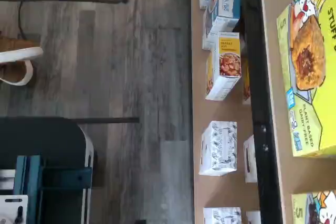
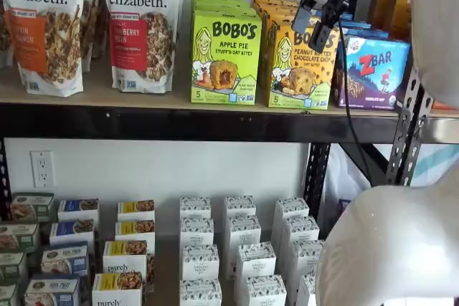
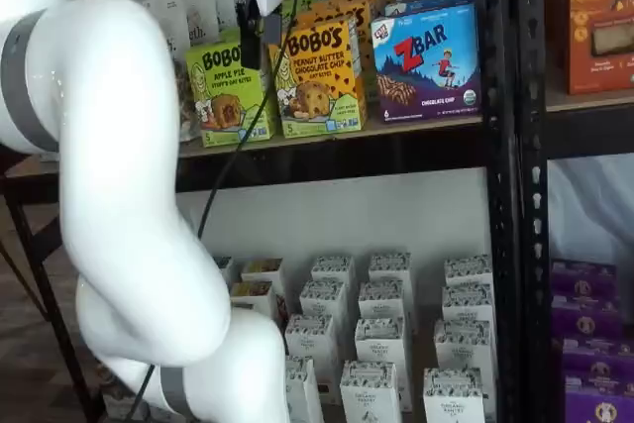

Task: Pick up the orange box on the top shelf, the fifth box from the left

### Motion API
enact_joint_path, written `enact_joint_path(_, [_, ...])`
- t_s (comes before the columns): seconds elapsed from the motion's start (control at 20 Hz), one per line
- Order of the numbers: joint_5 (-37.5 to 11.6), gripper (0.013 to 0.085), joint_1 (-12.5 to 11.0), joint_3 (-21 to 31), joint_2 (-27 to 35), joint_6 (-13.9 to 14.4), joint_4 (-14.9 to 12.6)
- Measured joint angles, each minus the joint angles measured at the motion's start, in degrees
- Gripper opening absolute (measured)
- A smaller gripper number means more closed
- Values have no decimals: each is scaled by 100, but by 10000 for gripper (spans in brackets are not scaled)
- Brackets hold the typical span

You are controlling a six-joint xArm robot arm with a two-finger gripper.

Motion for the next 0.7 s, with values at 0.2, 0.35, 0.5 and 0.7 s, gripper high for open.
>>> enact_joint_path(0.2, [259,850,-116,-215,136,-8,258])
enact_joint_path(0.35, [311,850,-129,-308,178,17,326])
enact_joint_path(0.5, [173,850,-133,-271,144,30,383])
enact_joint_path(0.7, [-356,850,-165,20,-39,6,549])
